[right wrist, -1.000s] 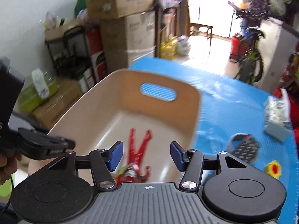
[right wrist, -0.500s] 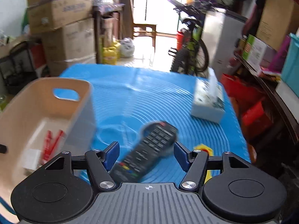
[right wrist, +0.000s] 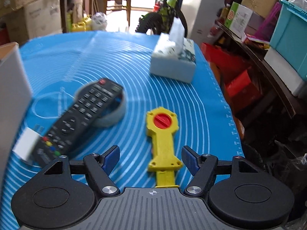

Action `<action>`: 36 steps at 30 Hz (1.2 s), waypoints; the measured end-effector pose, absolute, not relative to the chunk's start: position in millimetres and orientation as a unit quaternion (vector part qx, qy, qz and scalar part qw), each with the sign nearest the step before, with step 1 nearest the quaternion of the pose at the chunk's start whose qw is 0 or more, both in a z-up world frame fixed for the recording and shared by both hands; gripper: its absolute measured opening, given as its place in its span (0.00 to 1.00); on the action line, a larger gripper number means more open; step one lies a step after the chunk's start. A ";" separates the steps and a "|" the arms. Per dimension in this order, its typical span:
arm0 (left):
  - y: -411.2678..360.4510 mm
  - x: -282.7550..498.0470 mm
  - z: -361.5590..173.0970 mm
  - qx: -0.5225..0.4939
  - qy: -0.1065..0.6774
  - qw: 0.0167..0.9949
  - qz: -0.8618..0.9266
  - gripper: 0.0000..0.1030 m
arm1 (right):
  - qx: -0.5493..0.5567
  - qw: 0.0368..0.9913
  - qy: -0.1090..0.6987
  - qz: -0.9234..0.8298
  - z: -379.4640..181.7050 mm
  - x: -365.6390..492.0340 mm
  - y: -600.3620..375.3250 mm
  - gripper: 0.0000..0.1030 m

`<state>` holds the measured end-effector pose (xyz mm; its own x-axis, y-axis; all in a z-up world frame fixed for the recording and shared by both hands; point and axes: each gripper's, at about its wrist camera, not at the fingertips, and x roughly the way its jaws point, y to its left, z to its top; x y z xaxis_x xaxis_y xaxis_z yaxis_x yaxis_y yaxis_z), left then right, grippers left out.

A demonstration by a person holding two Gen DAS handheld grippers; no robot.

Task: Organize rigid objects
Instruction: 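Move the right tool to the yellow toy and grasp it, then carry the yellow toy into the bin with the right tool and release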

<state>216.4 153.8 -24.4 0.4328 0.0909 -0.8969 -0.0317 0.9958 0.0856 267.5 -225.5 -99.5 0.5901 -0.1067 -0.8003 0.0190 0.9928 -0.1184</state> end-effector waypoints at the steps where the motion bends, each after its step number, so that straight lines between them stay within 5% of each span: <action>1: 153.5 216.3 -24.7 0.030 0.531 0.846 0.037 0.08 | -0.045 0.889 0.454 -0.037 -102.6 270.2 -227.1 0.74; 6: 153.4 216.5 -25.4 0.030 0.531 0.846 0.037 0.08 | -0.030 0.888 0.456 -0.043 -113.4 283.7 -232.2 0.71; 13: 152.3 217.6 -25.4 0.031 0.532 0.845 0.038 0.08 | -0.027 0.893 0.447 -0.040 -111.8 281.8 -231.5 0.35; 36: 152.2 218.2 -24.3 0.028 0.532 0.846 0.038 0.08 | 0.024 0.933 0.356 0.038 -15.3 216.8 -170.8 0.35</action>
